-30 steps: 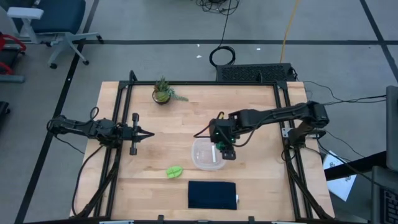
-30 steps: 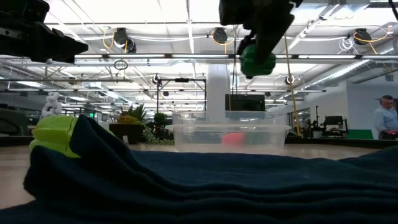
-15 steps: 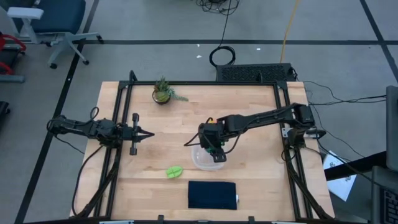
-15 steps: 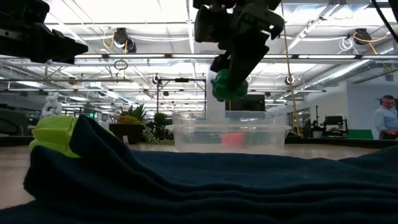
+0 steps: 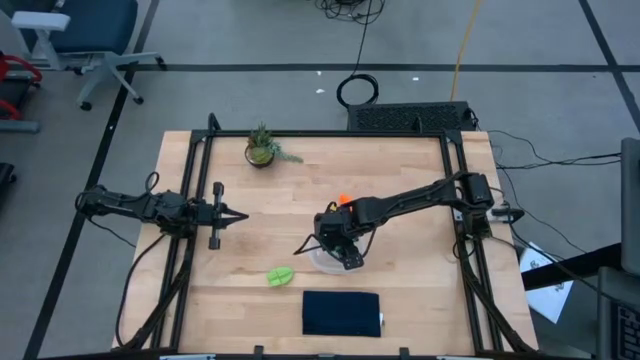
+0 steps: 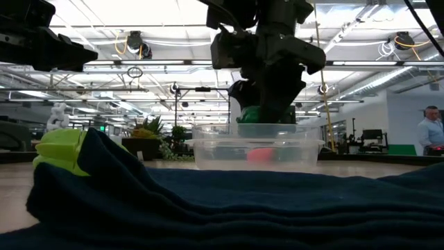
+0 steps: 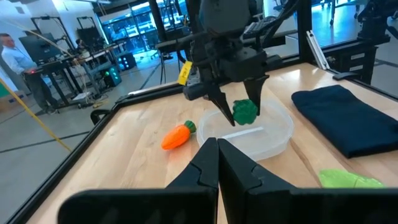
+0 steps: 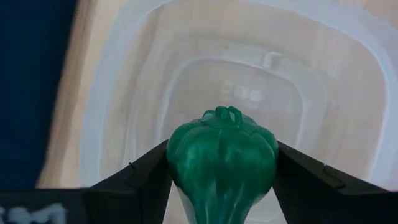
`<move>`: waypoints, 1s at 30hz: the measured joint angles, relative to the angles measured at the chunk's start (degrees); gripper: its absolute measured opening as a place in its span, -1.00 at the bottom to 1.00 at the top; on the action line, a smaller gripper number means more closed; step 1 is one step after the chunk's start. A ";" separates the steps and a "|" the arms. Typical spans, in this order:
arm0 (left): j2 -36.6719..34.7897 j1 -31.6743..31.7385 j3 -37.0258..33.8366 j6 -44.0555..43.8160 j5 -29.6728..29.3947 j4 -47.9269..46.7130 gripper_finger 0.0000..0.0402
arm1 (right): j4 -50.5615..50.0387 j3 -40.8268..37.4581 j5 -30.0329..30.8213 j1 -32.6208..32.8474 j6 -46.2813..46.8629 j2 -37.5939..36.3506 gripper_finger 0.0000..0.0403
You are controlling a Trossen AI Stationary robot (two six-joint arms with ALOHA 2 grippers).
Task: Pick and placing Produce into tupperware
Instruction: Put the green bell pepper into the transparent bin
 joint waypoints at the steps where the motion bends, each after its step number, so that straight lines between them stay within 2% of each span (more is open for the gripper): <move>1: 0.00 0.00 0.00 -0.03 0.00 -0.03 -1.00 | -0.03 0.00 0.03 0.00 0.20 0.00 0.13; 8: 0.00 0.00 0.00 -0.14 0.00 -0.02 -1.00 | 0.33 -0.12 0.04 -0.04 2.17 -0.03 0.13; 17: 0.00 0.00 0.00 -1.26 0.00 0.01 -1.00 | 7.42 -5.14 0.15 -0.02 5.16 -0.04 0.13; 30: 0.00 0.00 0.00 -1.02 0.00 0.03 -1.00 | 9.09 -6.78 0.20 -0.87 6.01 -0.04 0.13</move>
